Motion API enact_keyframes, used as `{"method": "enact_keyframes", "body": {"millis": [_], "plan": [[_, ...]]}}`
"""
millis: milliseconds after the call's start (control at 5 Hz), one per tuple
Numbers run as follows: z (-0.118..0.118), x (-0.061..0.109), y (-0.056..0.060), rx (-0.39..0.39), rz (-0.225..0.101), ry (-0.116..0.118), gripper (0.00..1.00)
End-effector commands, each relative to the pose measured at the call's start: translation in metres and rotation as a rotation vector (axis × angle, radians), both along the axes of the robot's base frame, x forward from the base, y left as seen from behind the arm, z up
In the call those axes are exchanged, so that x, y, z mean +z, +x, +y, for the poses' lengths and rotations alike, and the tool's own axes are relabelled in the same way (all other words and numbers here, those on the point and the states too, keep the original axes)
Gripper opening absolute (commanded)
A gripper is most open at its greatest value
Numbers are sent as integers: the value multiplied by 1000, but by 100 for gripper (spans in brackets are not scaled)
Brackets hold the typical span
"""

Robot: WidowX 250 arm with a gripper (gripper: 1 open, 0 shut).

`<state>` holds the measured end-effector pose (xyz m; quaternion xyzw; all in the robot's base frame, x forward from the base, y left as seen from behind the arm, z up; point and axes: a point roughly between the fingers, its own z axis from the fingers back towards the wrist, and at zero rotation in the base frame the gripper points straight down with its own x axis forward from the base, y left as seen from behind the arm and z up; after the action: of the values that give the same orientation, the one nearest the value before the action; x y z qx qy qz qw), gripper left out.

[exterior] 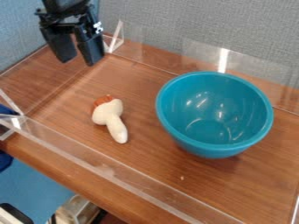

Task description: Remove the mushroom from inside the blue bowl and put it on the table

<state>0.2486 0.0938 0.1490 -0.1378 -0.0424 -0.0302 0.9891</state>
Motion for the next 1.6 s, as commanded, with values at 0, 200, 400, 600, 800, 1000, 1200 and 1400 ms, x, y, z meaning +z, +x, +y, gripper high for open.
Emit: {"method": "enact_keyframes", "body": {"millis": [0,200,400,600,800,1000,1200,1400], "plan": [[0,24,0,68,-43,32,100],[-5,36,4,111,-66,40,100],[-19,30,5,91,-46,20,100],[-25,17,5,81,-12,2,100],[-19,9,10,78,3,19,100],[-5,28,5,89,-2,33,100],[0,34,-2,82,9,32,100],[1,30,-3,122,21,10,100]]}}
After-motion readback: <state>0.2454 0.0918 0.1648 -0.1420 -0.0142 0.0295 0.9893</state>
